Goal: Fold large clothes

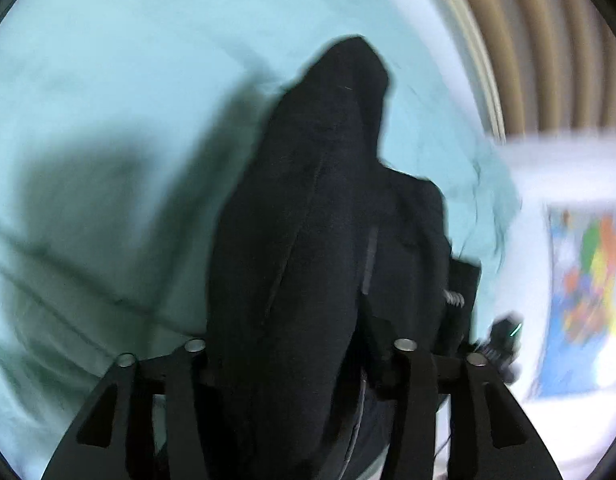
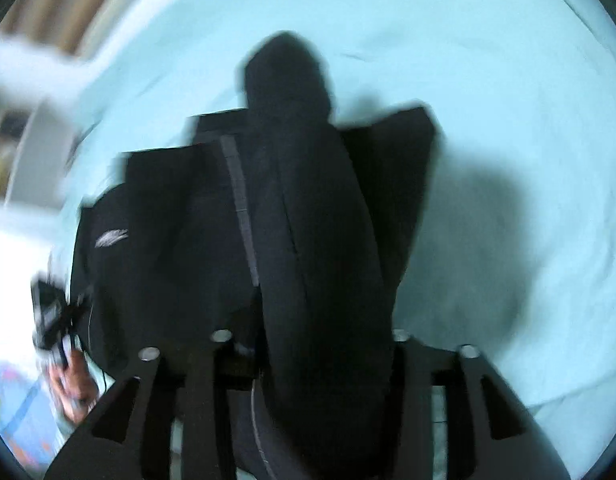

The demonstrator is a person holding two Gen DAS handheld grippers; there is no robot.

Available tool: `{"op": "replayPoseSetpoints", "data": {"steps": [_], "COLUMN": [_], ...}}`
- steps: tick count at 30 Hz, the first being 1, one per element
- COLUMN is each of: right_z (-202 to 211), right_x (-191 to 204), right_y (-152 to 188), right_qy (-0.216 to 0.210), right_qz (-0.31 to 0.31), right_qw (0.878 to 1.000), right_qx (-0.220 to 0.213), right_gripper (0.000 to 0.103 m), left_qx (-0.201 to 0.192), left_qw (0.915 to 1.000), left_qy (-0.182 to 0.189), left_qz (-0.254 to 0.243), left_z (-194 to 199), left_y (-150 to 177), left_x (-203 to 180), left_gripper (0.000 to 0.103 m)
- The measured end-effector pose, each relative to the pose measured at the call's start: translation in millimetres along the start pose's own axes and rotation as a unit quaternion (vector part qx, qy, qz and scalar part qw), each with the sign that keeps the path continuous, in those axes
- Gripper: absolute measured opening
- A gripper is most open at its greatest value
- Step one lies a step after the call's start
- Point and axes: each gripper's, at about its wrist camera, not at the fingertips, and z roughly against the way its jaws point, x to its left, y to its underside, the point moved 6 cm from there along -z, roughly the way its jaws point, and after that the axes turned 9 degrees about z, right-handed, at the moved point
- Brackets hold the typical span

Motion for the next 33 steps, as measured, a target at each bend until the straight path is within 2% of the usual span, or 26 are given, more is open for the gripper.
{"op": "replayPoseSetpoints", "data": {"steps": [2,3,4,5,8,11,12,14,16,18,19,21,23,25,27,31,33], "right_z": [2.6,9.9,20.6,33.2,70.6,103.2,107.9,109.0,99.8,76.0,65.3,34.7,-2.1,-27.7,-31.6,-22.5,-7.9], "right_x": [-32.5,-47.6,-58.8,-67.7,-76.9,-39.8,-35.4,10.8,33.5,67.3,78.7,80.3,71.0,61.2,58.5,57.5,59.9], "right_y": [7.7,12.9,18.3,24.1,39.7,40.9,44.0,43.9,47.5,48.1,50.1,56.5,64.7,70.0,69.9,68.8,72.8], "right_qy": [-0.011,-0.031,-0.050,-0.053,-0.020,0.029,0.038,0.051,0.069,0.092,0.097,0.126,0.162,0.176,0.181,0.183,0.169], "right_qz": [-0.076,-0.114,-0.140,-0.152,-0.140,-0.073,-0.053,0.004,0.041,0.083,0.094,0.105,0.109,0.103,0.095,0.078,0.063], "right_qw": [0.997,0.993,0.988,0.986,0.987,0.992,0.993,0.993,0.991,0.988,0.987,0.984,0.980,0.979,0.979,0.980,0.984], "right_qx": [-0.008,-0.021,-0.037,-0.051,-0.074,-0.095,-0.098,-0.106,-0.108,-0.098,-0.091,-0.066,-0.027,-0.015,-0.016,0.001,0.004], "right_gripper": [0.058,0.058,0.059,0.062,0.065,0.065,0.065,0.065,0.065,0.065,0.065,0.065,0.067,0.071,0.072,0.072,0.072], "left_qx": [0.010,0.005,-0.009,-0.021,-0.062,-0.093,-0.094,-0.095,-0.088,-0.074,-0.068,-0.067,-0.076,-0.076,-0.075,-0.077,-0.083], "left_qw": [0.9940,0.9914,0.9913,0.9927,0.9967,0.9948,0.9937,0.9889,0.9817,0.9728,0.9644,0.9526,0.9443,0.9448,0.9457,0.9383,0.9377], "left_qy": [0.057,0.070,0.067,0.057,0.015,-0.029,-0.030,-0.033,-0.061,-0.102,-0.147,-0.203,-0.230,-0.236,-0.238,-0.258,-0.261], "left_qz": [0.093,0.110,0.112,0.104,0.051,-0.029,-0.054,-0.110,-0.158,-0.194,-0.210,-0.216,-0.222,-0.214,-0.208,-0.217,-0.214], "left_z": [9.5,17.0,28.9,38.9,76.1,93.4,93.3,87.0,67.1,42.3,21.4,-5.0,-23.1,-29.6,-29.8,-26.7,-19.0], "left_y": [-12.0,-15.1,-17.4,-18.6,-15.4,0.8,8.2,23.6,41.1,52.6,56.6,57.3,53.4,45.7,40.3,40.4,44.9], "left_x": [31.1,38.2,42.9,43.9,28.5,-13.0,-26.6,-63.2,-81.2,-80.9,-76.9,-67.3,-51.6,-40.4,-38.3,-47.3,-53.3], "left_gripper": [0.063,0.063,0.063,0.063,0.063,0.064,0.064,0.065,0.067,0.067,0.067,0.067,0.067,0.068,0.069,0.069,0.070]}}
